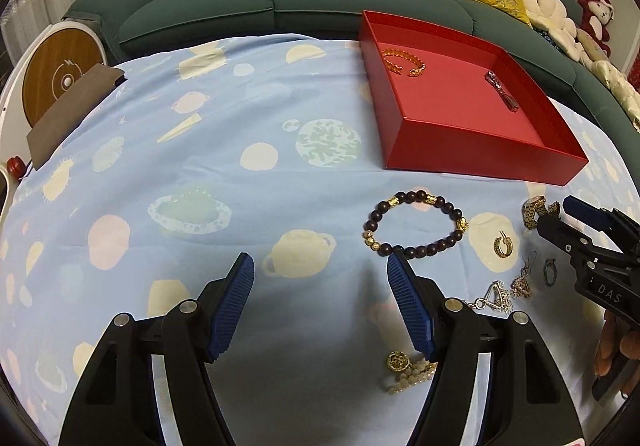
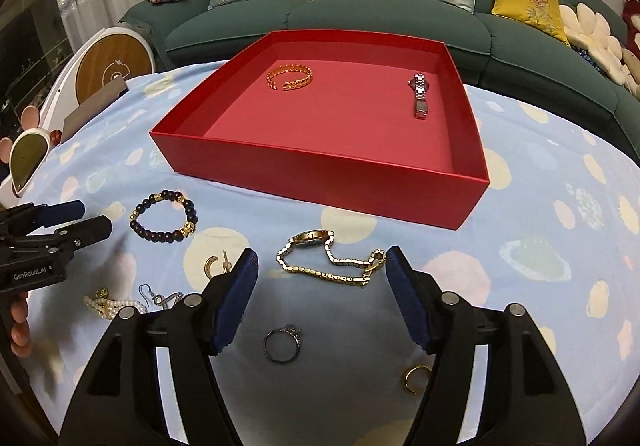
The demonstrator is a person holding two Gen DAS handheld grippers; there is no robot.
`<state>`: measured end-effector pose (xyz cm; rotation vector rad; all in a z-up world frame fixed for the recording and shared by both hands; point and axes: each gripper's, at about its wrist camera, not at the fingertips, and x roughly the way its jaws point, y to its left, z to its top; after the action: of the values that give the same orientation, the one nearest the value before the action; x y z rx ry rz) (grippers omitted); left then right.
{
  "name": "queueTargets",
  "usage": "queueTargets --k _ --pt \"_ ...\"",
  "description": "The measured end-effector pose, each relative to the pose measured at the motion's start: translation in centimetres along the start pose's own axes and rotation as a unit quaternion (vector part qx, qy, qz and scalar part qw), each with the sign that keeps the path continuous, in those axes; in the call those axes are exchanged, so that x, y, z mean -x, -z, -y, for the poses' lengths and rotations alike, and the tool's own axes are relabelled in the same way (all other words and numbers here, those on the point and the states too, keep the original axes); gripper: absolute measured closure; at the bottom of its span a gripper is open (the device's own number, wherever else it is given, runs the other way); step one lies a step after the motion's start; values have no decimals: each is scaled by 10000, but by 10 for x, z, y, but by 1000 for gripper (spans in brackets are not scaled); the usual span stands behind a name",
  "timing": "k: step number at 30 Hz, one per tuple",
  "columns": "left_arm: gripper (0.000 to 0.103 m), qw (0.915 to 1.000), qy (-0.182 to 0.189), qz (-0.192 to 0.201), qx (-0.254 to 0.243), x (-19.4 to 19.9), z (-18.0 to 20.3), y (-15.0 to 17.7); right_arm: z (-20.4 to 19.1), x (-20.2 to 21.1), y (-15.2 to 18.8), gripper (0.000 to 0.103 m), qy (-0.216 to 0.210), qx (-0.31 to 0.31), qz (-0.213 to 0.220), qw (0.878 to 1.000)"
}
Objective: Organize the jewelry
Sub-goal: 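Withdraw both tools from the red box back over the remaining jewelry, then grasp the gold watch with the right tool while the left tool grasps the pearl bracelet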
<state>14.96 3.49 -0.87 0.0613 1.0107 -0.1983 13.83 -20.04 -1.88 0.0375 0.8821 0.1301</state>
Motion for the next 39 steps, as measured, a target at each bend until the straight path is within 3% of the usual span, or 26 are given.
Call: queueTargets --k 4,8,11,15,21,26,29,34,37,38,39 --pt "36 9997 4 67 255 3 -24 -7 2 -11 -1 40 3 37 -139 9999" --pt "36 9988 23 135 473 8 -44 -8 2 -17 -1 48 9 141 -299 9995" --pt "36 9988 200 137 420 14 -44 -1 1 -16 0 71 65 246 -365 9990" --pt "36 9984 544 132 -117 21 -18 16 6 -11 2 98 6 155 -493 9987" --pt "36 9909 824 30 -1065 21 31 45 10 0 14 98 -49 9 -637 9980" --pt "36 9892 824 -104 -1205 7 48 52 16 10 24 98 -67 -160 -717 9973" --pt "37 9886 663 27 -1354 3 56 53 17 12 27 98 -79 -200 -716 9972" --pt "59 9868 679 126 -1463 4 66 54 20 14 30 97 -129 -230 -717 9971" --pt "78 9861 724 136 -1493 6 71 54 21 13 29 96 -182 -266 -693 9971" --pt "85 9862 739 134 -1478 6 72 53 22 12 28 94 -208 -304 -668 9971" --pt "85 9864 775 118 -1448 6 72 52 23 11 27 87 -243 -341 -641 9971"
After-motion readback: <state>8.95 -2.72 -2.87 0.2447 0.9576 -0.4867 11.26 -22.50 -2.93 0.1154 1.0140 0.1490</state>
